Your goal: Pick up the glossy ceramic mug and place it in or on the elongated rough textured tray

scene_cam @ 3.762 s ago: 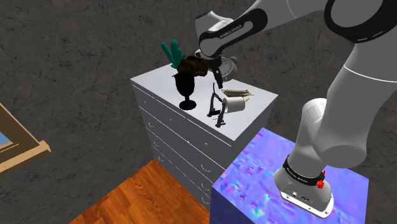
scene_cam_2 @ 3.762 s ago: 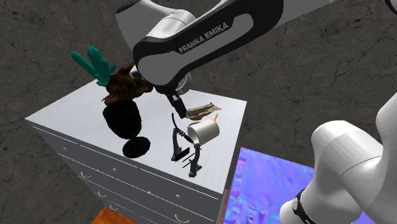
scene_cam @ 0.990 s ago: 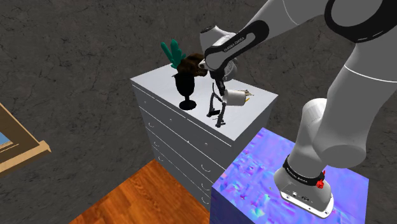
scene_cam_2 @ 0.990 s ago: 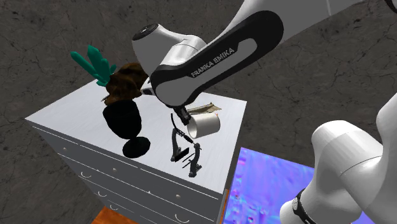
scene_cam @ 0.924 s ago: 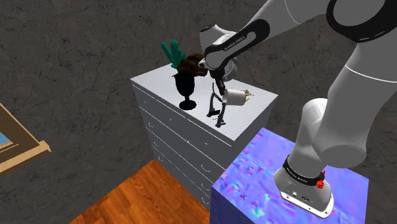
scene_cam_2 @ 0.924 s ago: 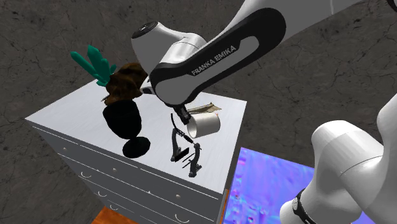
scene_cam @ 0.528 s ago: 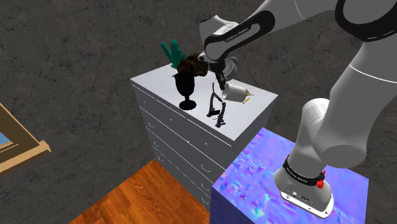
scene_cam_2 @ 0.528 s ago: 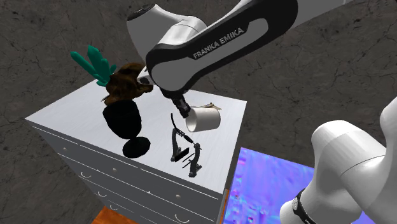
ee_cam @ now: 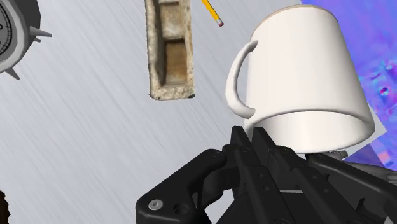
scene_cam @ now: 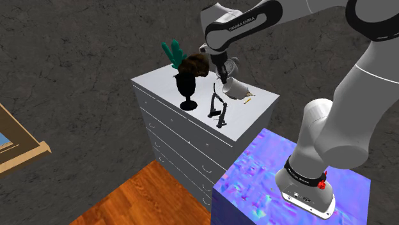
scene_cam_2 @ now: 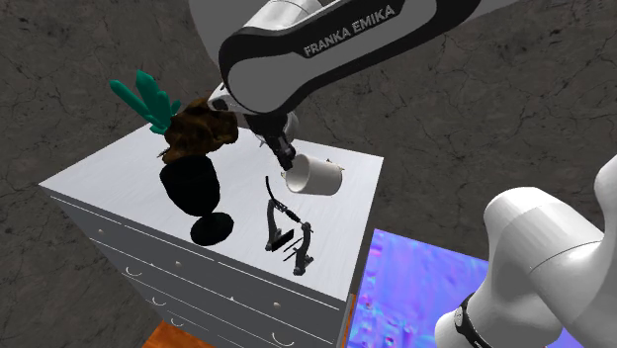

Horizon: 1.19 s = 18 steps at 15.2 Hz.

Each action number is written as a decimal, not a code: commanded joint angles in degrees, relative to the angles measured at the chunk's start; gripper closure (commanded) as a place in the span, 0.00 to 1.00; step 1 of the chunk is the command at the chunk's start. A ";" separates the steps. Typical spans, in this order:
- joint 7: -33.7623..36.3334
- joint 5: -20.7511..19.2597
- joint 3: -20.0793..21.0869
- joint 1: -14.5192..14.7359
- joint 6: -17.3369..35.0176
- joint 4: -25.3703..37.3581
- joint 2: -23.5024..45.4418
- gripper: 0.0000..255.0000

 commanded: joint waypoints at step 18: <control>-21.63 11.91 -7.96 -9.68 4.78 18.01 21.51 1.00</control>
